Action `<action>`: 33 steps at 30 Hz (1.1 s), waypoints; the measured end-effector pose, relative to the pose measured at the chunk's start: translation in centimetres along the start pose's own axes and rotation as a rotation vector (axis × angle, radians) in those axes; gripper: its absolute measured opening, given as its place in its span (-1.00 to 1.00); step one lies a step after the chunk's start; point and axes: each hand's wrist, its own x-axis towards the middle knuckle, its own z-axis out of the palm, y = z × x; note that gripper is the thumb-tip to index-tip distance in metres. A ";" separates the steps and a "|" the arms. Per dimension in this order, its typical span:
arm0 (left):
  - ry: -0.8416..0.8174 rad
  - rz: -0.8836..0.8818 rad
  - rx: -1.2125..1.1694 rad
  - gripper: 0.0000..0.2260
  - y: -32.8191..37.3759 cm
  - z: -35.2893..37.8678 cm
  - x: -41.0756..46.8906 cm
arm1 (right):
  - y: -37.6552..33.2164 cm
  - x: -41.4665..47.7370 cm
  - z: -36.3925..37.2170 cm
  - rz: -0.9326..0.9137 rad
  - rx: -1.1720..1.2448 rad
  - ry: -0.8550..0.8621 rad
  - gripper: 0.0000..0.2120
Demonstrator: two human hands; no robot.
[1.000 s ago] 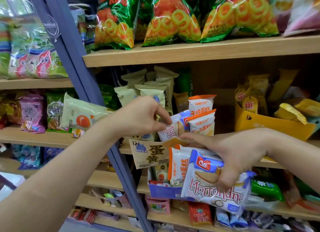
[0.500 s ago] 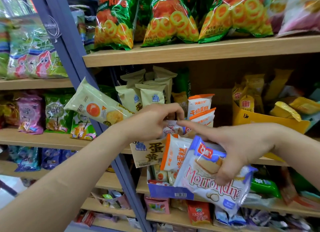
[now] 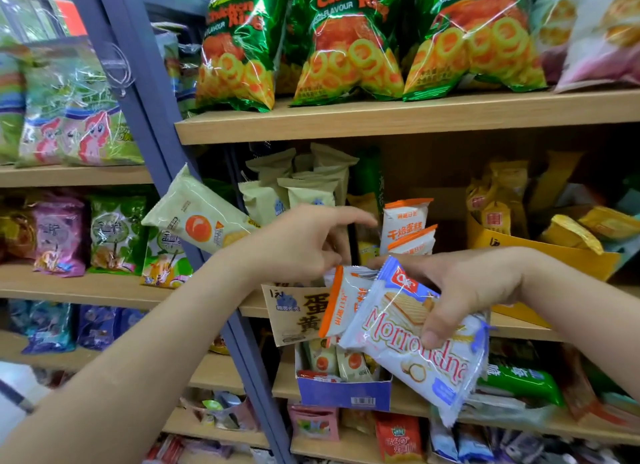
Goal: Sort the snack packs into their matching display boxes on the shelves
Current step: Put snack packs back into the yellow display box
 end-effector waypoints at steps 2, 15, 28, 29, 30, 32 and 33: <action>0.443 0.131 0.255 -0.63 -0.1 -0.6 -2.3 | 0.0 0.0 0.0 0.013 -0.009 0.003 -0.27; 0.840 -0.161 -0.031 -0.52 -2.1 -4.0 -6.7 | 0.1 0.0 -0.2 0.023 0.014 -0.051 -0.21; 0.255 -0.302 0.546 -0.40 -1.4 -2.5 -3.5 | 0.2 0.1 -0.2 0.001 -0.032 -0.045 -0.31; 0.250 -0.340 0.680 -0.40 -1.7 -2.8 -3.6 | 0.2 0.0 -0.2 0.000 -0.030 -0.040 -0.31; 0.251 -0.371 0.810 -0.39 -1.7 -2.9 -3.8 | 0.3 0.0 -0.1 -0.003 -0.030 -0.036 -0.31; 0.326 -0.310 0.933 -0.41 -1.4 -2.6 -4.4 | 0.4 -0.1 0.1 -0.014 -0.039 -0.011 -0.28; 0.396 -0.171 0.913 -0.47 -1.0 -2.0 -4.6 | 0.5 -0.1 0.2 -0.022 -0.049 0.003 -0.26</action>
